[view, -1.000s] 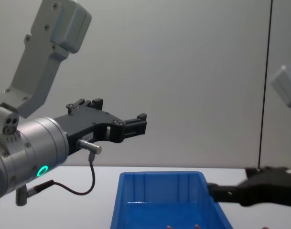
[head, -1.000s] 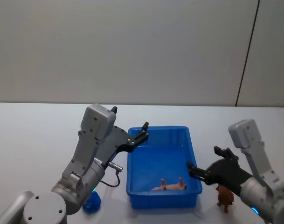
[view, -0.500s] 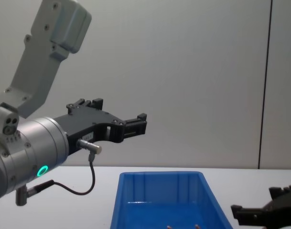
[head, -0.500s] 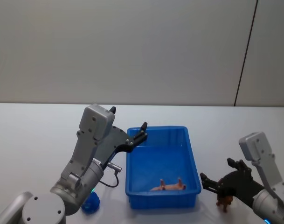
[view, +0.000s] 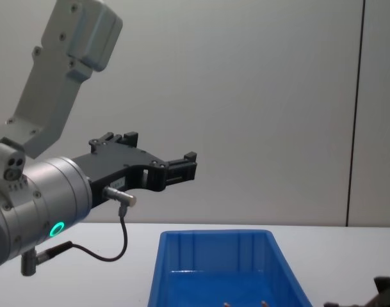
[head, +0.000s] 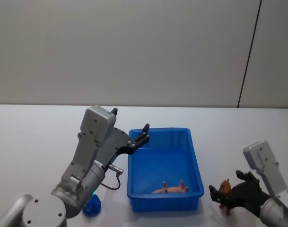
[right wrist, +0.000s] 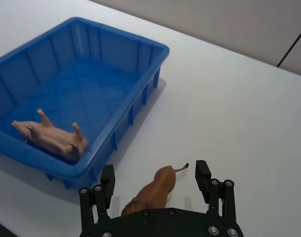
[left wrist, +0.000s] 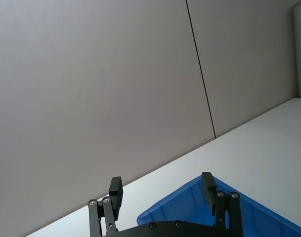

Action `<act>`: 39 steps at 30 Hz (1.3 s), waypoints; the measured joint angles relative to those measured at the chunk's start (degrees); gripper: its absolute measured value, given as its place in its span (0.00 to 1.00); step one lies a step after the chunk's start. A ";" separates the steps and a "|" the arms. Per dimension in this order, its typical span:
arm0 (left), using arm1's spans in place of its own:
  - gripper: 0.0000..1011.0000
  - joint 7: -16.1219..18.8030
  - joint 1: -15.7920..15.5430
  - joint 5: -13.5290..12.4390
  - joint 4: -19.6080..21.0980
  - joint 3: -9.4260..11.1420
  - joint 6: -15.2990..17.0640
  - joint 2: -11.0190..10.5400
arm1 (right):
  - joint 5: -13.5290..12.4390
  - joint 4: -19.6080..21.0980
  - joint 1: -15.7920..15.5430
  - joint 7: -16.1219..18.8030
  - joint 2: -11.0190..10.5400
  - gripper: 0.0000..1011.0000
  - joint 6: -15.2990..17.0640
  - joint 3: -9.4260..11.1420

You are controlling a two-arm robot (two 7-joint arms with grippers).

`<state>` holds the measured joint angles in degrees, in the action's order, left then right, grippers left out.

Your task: Pick up the two dolls from the table and place them into the box.

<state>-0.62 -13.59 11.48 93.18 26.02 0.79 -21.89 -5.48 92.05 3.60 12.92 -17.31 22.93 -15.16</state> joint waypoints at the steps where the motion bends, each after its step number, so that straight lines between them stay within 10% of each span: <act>1: 0.99 0.00 0.00 0.00 0.00 0.00 0.00 0.00 | 0.11 -0.21 0.05 0.14 -0.01 0.99 0.36 0.00; 10: 0.99 0.00 0.00 0.00 0.00 0.00 0.00 0.00 | 1.08 -1.38 0.17 1.32 -0.16 0.99 2.31 -0.15; 27: 0.99 0.00 0.00 0.00 0.00 0.00 0.00 0.00 | 1.93 -1.67 -0.34 2.50 -0.69 0.56 4.11 -0.24; 39: 0.99 0.00 0.00 0.00 0.00 0.00 0.00 0.00 | 1.96 -0.59 -0.44 1.56 -0.76 0.56 2.14 0.12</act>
<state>-0.63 -13.59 11.48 93.18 26.02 0.79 -21.90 -3.52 91.46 3.16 14.48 -18.08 25.07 -15.04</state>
